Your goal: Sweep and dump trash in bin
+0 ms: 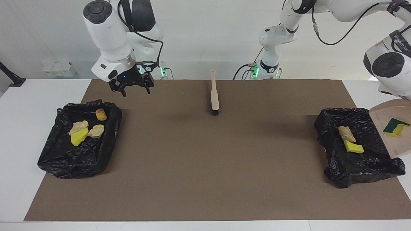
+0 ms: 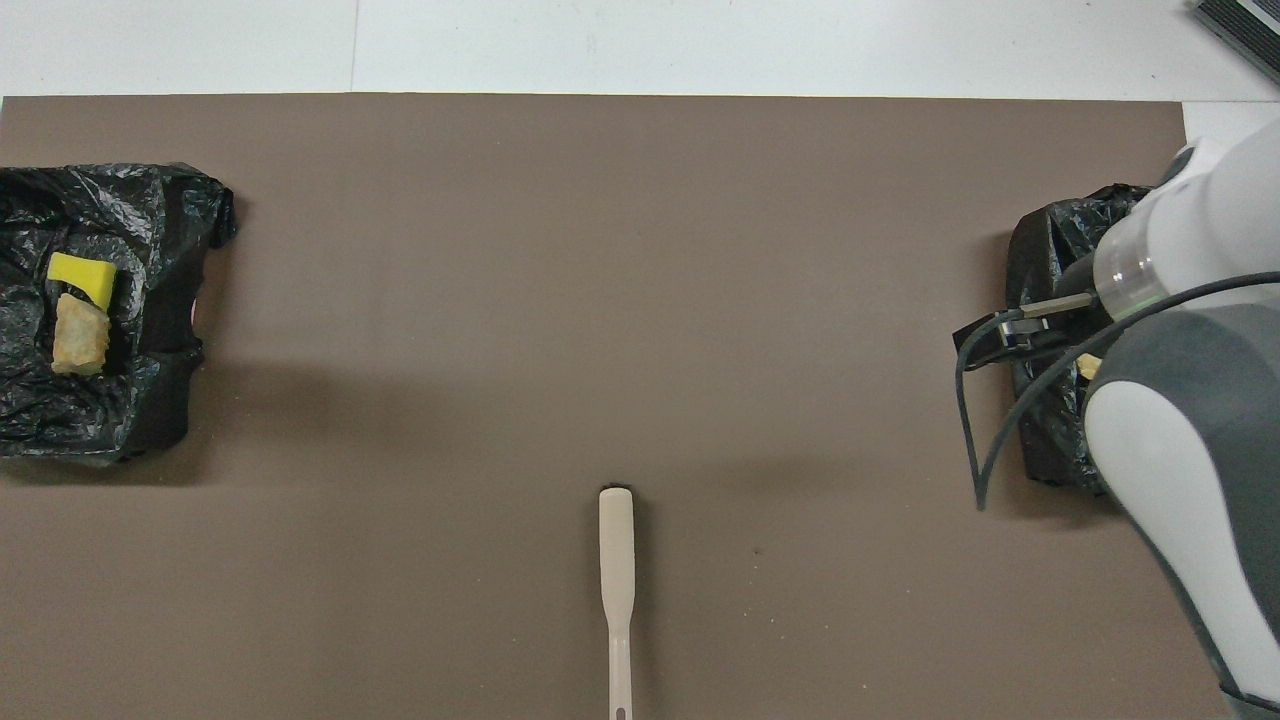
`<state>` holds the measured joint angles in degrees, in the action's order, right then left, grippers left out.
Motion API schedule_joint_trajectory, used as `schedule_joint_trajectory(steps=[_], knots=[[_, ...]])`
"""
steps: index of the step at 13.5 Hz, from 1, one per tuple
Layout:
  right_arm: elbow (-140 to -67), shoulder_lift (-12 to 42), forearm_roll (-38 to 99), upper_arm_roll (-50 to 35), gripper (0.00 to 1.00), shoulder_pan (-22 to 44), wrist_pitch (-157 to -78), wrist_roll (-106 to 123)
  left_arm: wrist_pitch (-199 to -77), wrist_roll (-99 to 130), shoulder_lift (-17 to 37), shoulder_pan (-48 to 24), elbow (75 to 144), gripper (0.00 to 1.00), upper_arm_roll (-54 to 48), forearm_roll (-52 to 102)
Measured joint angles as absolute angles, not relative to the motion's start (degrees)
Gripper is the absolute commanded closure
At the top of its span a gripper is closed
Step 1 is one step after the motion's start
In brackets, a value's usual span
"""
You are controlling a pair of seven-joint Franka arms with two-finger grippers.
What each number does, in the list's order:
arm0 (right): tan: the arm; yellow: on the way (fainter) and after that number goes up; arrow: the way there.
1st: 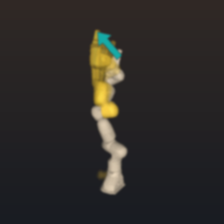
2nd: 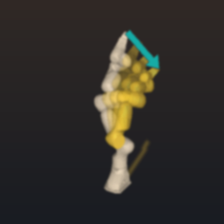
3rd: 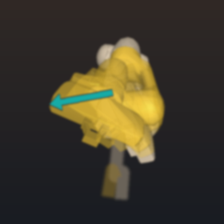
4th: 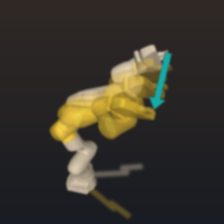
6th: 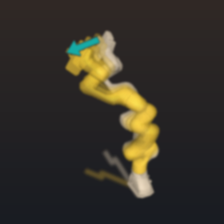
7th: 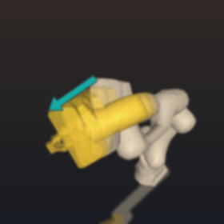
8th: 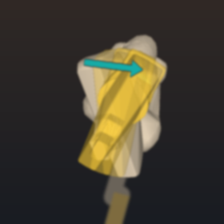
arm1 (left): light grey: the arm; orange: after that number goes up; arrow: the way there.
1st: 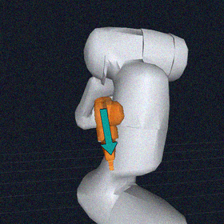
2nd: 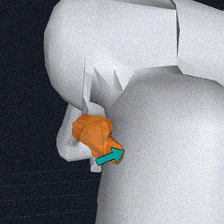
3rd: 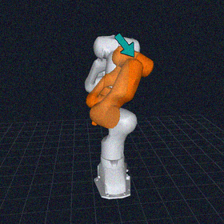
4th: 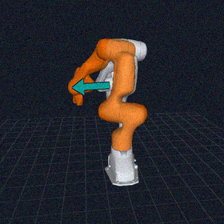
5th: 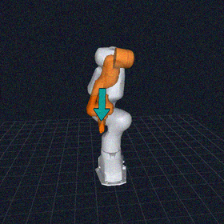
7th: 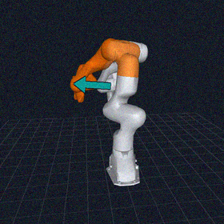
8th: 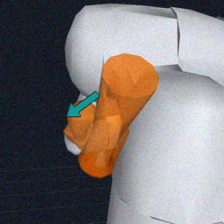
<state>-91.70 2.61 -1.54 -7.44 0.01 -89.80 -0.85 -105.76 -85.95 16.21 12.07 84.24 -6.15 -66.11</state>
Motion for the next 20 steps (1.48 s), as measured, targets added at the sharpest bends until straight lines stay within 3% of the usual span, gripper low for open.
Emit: schedule_joint_trajectory(steps=[7, 12, 20], knots=[[-91.8, 0.3, -2.0, -1.0, 0.0, -0.5, -89.5, -0.5, -101.6, -67.0, 13.8, 6.0, 94.3, 1.0, -6.3, -80.4], [-92.3, -1.2, -2.0, -1.0, 0.0, -0.6, -88.9, -0.5, -100.1, -65.1, 13.0, 5.1, 94.4, 1.0, -6.4, -81.8], [-93.5, -1.7, -1.9, -1.1, 0.0, -0.6, -88.9, -0.9, -93.8, -64.5, 13.4, -4.2, 89.9, 1.0, -6.9, -53.0]])
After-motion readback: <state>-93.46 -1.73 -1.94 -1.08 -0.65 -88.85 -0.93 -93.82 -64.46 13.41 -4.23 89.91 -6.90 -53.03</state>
